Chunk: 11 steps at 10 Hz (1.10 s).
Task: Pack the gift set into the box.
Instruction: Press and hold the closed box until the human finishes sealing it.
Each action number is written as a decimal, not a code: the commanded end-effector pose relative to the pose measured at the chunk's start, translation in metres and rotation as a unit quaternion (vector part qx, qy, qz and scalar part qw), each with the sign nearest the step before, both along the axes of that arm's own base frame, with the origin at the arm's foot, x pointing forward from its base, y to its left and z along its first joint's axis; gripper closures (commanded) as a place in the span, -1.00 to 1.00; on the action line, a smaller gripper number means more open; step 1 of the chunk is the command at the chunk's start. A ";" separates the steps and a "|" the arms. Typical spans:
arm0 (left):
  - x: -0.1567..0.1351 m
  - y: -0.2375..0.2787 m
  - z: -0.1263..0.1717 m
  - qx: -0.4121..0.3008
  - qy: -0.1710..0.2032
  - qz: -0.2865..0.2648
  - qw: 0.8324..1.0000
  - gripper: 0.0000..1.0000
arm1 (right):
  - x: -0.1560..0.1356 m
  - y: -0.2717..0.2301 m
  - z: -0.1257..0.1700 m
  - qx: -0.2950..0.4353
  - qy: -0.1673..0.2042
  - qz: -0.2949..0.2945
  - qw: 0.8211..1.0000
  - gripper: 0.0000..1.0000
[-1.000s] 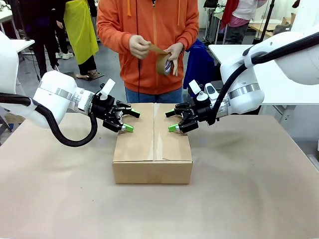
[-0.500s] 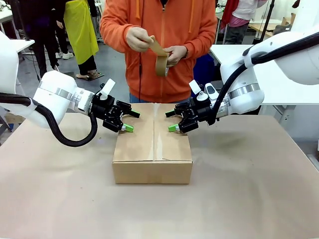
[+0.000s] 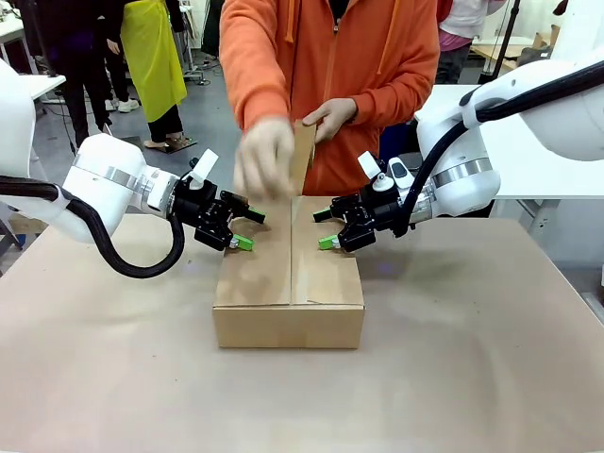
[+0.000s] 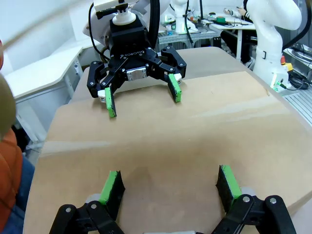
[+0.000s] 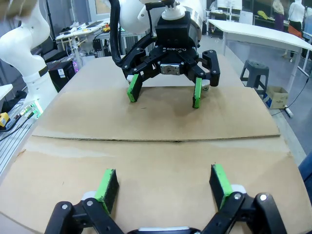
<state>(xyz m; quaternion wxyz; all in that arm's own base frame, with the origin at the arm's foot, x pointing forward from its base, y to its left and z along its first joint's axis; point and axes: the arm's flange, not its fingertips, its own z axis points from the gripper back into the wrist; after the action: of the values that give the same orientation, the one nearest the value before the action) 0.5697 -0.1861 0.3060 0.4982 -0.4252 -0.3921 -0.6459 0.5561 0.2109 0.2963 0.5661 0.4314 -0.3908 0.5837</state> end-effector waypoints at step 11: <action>-0.001 0.000 -0.001 -0.001 -0.004 -0.002 1.000 -1.00 | -0.001 -0.001 -0.002 -0.001 0.001 -0.001 1.000 -1.00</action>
<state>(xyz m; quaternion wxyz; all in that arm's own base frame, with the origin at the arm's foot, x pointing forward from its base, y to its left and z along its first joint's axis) 0.5698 -0.1860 0.3060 0.4983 -0.4251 -0.3922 -0.6459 0.5562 0.2109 0.2963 0.5661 0.4313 -0.3908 0.5837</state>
